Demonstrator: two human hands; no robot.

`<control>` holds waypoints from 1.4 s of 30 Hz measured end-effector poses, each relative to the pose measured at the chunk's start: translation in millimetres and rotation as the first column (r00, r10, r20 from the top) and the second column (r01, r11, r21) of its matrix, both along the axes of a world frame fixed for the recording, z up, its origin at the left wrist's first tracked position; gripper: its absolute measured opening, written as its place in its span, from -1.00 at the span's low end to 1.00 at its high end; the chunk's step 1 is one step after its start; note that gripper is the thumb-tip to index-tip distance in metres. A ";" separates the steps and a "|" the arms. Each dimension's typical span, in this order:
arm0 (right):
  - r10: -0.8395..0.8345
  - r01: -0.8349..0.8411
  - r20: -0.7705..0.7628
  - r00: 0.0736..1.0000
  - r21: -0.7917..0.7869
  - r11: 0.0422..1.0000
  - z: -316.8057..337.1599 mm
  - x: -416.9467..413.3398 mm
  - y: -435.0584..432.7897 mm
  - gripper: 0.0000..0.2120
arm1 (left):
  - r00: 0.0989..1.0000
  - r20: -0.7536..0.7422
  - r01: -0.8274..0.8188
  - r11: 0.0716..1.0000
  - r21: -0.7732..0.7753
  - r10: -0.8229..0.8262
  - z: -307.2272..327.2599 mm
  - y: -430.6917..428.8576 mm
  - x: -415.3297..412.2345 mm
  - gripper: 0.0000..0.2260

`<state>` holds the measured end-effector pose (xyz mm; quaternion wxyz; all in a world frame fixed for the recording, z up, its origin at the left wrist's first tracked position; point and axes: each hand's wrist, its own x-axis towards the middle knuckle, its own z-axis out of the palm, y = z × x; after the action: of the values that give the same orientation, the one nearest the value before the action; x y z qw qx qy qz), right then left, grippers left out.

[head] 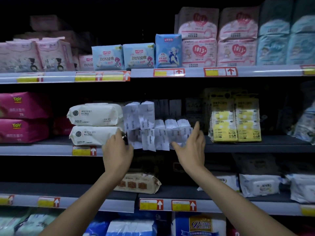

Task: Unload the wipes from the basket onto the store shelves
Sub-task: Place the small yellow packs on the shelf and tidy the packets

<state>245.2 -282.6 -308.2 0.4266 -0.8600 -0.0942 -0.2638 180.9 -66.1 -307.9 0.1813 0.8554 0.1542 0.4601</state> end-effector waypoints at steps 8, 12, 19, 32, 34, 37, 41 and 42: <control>0.006 0.193 0.487 0.873 -0.357 0.914 -10.8 7.6 5.9 -0.37 | 0.979 0.190 -0.153 0.865 0.477 0.068 16.8 -9.1 -0.2 -0.47; 0.044 0.230 0.538 0.842 -0.432 0.872 -9.1 21.0 12.5 -0.41 | 0.994 0.086 -0.101 0.800 0.592 0.062 16.8 -21.8 26.1 -0.35; -0.015 0.265 0.527 0.850 -0.404 0.875 -10.1 49.9 28.7 -0.40 | 0.985 0.172 -0.109 0.822 0.559 0.013 4.2 -14.4 72.5 -0.29; 0.009 0.172 0.502 0.865 -0.313 0.934 26.8 30.1 13.5 -0.53 | 0.971 0.221 -0.209 0.784 0.585 0.094 12.2 -27.5 51.6 -0.38; -0.026 0.183 0.500 0.866 -0.268 0.946 51.6 31.9 8.9 -0.61 | 0.949 0.307 -0.249 0.750 0.613 0.063 20.5 -34.6 46.7 -0.48; 0.038 0.046 0.292 0.956 -0.276 0.960 84.7 41.9 14.1 -0.74 | 0.929 0.366 -0.201 0.741 0.641 -0.064 37.9 -37.6 55.3 -0.66; 0.044 -0.033 0.031 0.999 -0.300 0.953 112.8 62.1 40.3 -0.72 | 0.934 0.325 -0.120 0.725 0.678 -0.150 37.7 -29.9 85.9 -0.75; 0.019 -0.027 -0.027 0.999 -0.335 0.942 119.1 67.7 46.9 -0.74 | 0.923 0.348 -0.123 0.729 0.673 -0.166 34.5 -27.3 93.3 -0.77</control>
<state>312.9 -235.8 -189.2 0.2782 -0.9219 -0.1426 -0.2289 274.2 -93.5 -273.4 -0.1142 0.7556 -0.0749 0.6406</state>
